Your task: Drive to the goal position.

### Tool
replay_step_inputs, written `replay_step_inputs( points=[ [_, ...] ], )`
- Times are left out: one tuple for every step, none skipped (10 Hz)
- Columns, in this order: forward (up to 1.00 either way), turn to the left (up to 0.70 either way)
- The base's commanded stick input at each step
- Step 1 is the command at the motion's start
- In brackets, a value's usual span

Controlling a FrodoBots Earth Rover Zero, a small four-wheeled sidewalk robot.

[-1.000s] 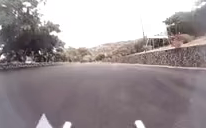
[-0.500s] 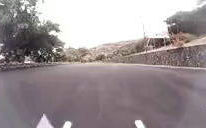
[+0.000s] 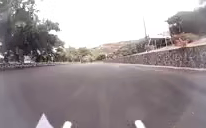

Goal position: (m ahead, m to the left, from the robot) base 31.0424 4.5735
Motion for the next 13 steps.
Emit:
replay_step_inputs(
  points=[
    [0.7,0.0],
    [0.7,0.0],
    [0.7,0.0],
    [0.7,0.0],
    [0.7,0.0],
    [0.7,0.0],
    [0.7,0.0],
    [0.7,0.0],
    [0.7,0.0],
    [0.7,0.0],
    [0.7,0.0],
    [0.7,0.0],
    [0.7,0.0]
  ],
)
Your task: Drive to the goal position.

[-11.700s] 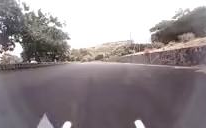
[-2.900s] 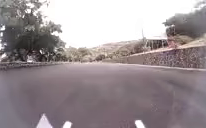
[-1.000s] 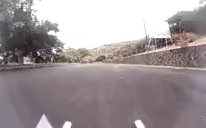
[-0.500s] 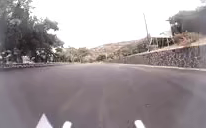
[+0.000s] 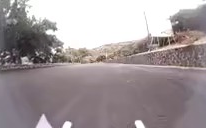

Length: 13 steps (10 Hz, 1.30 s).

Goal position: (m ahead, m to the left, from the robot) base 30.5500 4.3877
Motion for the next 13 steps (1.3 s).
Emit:
replay_step_inputs(
  points=[
    [0.7,0.0],
    [0.7,0.0],
    [0.7,0.0],
    [0.7,0.0],
    [0.7,0.0],
    [0.7,0.0],
    [0.7,0.0],
    [0.7,0.0],
    [0.7,0.0],
    [0.7,0.0],
    [0.7,0.0],
    [0.7,0.0],
    [0.7,0.0]
  ],
)
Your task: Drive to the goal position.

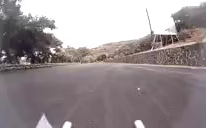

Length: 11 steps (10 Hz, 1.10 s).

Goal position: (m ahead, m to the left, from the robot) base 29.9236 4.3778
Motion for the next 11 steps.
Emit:
replay_step_inputs(
  points=[
    [0.7,0.0],
    [0.7,0.0],
    [0.7,0.0],
    [0.7,0.0],
    [0.7,0.0],
    [0.7,0.0],
    [0.7,0.0],
    [0.7,0.0],
    [0.7,0.0],
    [0.7,0.0],
    [0.7,0.0]
  ],
)
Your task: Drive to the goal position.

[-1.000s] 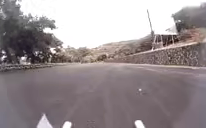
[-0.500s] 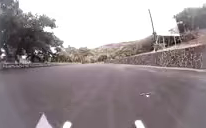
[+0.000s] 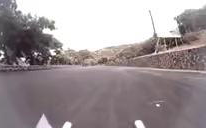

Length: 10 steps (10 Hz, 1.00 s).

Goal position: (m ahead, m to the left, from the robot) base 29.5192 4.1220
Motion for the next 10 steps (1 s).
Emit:
replay_step_inputs(
  points=[
    [0.7,0.0],
    [0.7,0.0],
    [0.7,0.0],
    [0.7,0.0],
    [0.7,0.0],
    [0.7,0.0],
    [0.7,0.0],
    [0.7,0.0],
    [0.7,0.0],
    [0.7,0.0]
  ],
)
